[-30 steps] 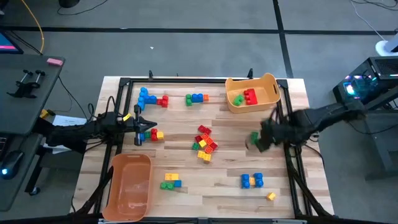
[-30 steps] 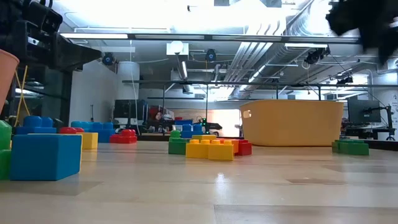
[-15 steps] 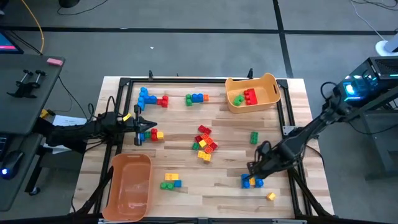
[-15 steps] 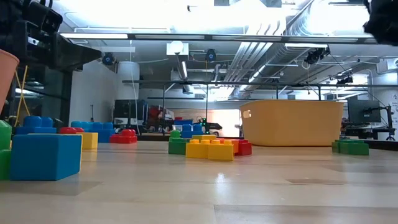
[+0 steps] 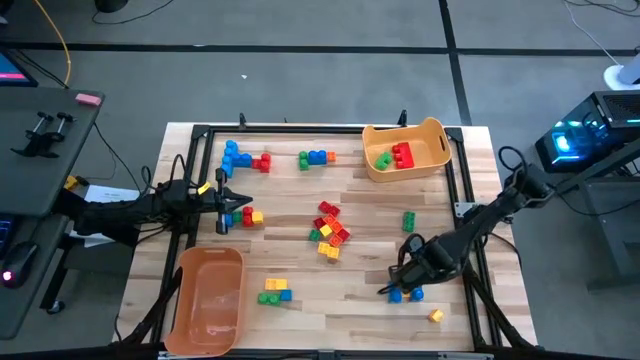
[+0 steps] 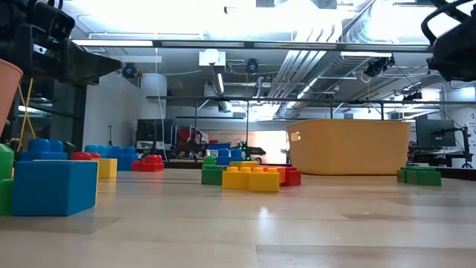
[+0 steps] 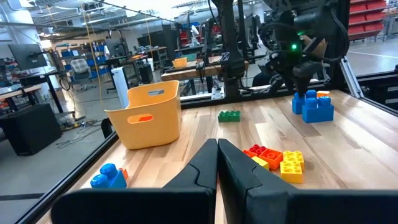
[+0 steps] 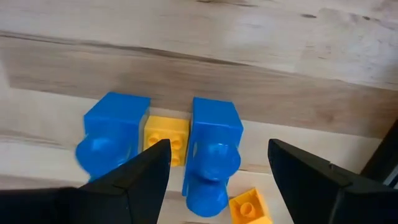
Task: Sort blocks by size
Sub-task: Put the blue game piece into the yellow bin
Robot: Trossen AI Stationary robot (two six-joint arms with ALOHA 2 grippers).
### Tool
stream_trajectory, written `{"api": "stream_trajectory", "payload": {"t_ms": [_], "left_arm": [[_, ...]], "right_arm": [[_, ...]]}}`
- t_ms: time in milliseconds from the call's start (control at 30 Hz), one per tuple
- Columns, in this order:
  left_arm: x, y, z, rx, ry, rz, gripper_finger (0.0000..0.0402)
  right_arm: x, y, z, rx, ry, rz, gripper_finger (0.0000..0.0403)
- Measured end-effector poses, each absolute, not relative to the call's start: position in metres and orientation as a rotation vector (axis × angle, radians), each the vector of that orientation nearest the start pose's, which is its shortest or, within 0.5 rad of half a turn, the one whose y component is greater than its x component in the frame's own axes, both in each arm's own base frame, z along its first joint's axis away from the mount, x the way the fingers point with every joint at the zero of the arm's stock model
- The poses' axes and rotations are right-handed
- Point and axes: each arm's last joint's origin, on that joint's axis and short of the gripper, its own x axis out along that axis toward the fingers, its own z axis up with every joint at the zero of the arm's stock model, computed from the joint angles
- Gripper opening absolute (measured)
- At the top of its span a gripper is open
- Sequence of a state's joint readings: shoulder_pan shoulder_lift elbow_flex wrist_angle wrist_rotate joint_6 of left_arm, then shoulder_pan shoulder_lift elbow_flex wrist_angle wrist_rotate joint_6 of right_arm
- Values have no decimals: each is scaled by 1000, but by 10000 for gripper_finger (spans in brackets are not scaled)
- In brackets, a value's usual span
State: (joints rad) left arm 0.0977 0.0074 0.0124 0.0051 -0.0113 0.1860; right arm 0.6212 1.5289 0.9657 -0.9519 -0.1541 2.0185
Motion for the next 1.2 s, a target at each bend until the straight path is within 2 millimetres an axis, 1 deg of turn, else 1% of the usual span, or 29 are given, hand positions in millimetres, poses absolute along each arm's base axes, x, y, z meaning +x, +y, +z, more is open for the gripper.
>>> {"api": "stream_trajectory", "payload": {"t_ms": [233, 467, 600, 800, 900, 1000, 1200], "left_arm": [[97, 10, 168, 186, 0, 110, 1], [97, 10, 168, 186, 0, 109, 1], [97, 10, 168, 186, 0, 110, 1], [97, 10, 168, 186, 0, 109, 1], [97, 10, 168, 186, 0, 110, 1], [97, 10, 168, 186, 0, 109, 1], [97, 10, 168, 186, 0, 110, 1]], "right_arm": [[211, 157, 175, 1169, 1453, -1034, 265], [215, 158, 164, 1155, 1447, -1101, 262], [215, 157, 163, 1148, 1436, -1113, 240], [214, 157, 163, 1152, 1432, -1133, 178], [214, 157, 163, 1154, 1431, -1131, 156], [214, 157, 163, 1146, 1436, -1122, 151], [215, 156, 163, 1129, 1412, -1114, 156]]}}
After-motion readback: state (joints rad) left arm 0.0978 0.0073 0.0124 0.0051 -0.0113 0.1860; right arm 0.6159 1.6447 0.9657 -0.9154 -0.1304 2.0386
